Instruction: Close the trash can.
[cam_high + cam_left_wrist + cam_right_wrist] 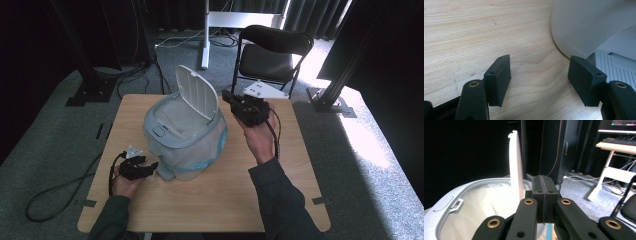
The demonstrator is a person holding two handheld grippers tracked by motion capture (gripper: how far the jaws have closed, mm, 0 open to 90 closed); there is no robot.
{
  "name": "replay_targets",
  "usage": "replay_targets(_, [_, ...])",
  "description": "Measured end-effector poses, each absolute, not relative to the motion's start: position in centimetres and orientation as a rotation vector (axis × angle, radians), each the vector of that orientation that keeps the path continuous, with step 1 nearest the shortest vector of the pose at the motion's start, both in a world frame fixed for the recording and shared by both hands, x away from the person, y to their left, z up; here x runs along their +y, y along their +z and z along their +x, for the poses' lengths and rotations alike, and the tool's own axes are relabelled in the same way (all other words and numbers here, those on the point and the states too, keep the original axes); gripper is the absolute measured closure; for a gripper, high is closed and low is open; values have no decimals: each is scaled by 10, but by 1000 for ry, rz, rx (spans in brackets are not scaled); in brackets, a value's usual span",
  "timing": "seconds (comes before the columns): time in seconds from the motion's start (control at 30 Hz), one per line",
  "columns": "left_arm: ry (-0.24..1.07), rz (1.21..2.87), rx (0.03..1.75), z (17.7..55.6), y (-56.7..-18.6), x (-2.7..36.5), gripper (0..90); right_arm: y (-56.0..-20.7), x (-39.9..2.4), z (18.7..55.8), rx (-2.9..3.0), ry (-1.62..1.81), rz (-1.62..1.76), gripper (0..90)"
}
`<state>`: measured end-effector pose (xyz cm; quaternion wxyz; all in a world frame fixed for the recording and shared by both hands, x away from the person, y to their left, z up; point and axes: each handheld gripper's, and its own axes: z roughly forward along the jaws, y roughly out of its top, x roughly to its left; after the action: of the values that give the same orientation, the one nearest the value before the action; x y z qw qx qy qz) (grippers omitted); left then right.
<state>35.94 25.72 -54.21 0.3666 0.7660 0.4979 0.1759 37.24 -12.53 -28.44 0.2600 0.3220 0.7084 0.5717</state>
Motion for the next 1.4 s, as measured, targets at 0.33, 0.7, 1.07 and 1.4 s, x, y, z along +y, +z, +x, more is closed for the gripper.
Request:
replay_targets(0.33, [451,1970,1277,359,-542,257,351,-281,-113,372,2017,1661,819,900])
replay_targets(0.7, [454,1969,1279,359,-542,257,350,-295,-72,360,2292,1533,582,900])
replay_targets(1.07, [450,1970,1277,360,-542,257,350,-314,-39,356,2409,1439,500,900])
replay_targets(1.4, [453,1971,1278,359,-542,257,350,-318,-29,359,2451,1443,502,900])
